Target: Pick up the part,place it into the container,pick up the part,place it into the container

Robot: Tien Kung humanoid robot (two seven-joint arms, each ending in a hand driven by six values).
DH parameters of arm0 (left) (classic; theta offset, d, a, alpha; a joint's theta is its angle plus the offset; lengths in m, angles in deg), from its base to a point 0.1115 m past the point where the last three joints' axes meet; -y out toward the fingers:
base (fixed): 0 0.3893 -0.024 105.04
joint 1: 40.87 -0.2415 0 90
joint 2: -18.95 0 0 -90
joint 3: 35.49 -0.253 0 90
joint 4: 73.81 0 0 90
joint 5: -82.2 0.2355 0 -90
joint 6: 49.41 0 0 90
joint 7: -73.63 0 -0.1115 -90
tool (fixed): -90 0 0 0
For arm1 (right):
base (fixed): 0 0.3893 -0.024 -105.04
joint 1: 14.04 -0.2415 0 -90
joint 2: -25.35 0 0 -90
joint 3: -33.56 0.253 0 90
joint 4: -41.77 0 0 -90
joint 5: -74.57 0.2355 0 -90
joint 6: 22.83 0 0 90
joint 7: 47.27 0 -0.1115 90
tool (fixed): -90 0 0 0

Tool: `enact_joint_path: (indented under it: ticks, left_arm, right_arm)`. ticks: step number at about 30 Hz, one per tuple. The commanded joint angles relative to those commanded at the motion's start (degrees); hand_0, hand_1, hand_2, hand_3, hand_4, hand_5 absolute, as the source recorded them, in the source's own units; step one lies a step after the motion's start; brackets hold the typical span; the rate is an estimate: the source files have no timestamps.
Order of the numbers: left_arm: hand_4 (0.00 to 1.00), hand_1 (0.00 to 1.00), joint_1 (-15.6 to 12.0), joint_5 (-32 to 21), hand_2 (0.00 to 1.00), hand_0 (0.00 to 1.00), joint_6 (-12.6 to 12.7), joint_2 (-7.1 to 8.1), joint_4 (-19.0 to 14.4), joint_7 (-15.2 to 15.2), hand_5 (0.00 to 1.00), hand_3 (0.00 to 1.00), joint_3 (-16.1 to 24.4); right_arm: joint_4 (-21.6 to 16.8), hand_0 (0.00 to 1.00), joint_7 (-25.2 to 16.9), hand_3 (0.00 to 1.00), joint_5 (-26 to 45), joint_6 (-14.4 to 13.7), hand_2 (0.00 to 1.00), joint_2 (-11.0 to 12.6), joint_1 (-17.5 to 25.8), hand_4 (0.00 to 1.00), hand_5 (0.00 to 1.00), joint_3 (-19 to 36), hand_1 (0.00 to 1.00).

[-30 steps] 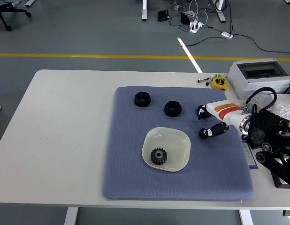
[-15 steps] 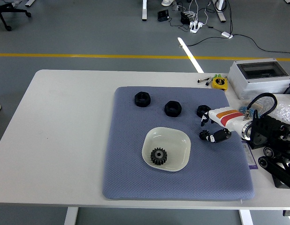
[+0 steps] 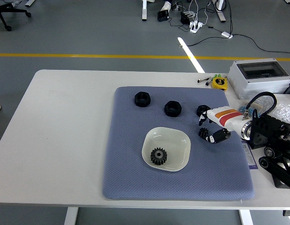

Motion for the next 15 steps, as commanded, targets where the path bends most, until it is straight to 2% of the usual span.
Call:
enact_joint_path:
  ticks: [12, 13, 15]
  left_arm:
    - [0.639, 0.539, 0.00, 0.51, 0.569, 0.662, -0.15, -0.04, -0.08, 0.15, 0.612, 0.563, 0.23]
    - [0.639, 0.539, 0.04, 0.33, 0.571, 0.662, -0.12, -0.01, -0.08, 0.11, 0.613, 0.563, 0.10]
    - [0.639, 0.539, 0.08, 0.23, 0.571, 0.662, -0.10, 0.02, -0.07, 0.05, 0.613, 0.563, 0.05]
  right_arm:
    - [3.78, 0.497, -0.33, 0.664, 1.76, -1.31, 0.720, -1.61, -0.52, 0.803, 0.218, -1.52, 0.624]
    - [4.08, 0.471, -0.37, 0.632, 1.88, -1.53, 0.677, -1.62, -0.50, 0.769, 0.216, -1.54, 0.584]
    - [4.56, 0.471, -0.35, 0.632, 2.06, -1.71, 0.677, -1.65, -0.48, 0.769, 0.216, -1.56, 0.584]
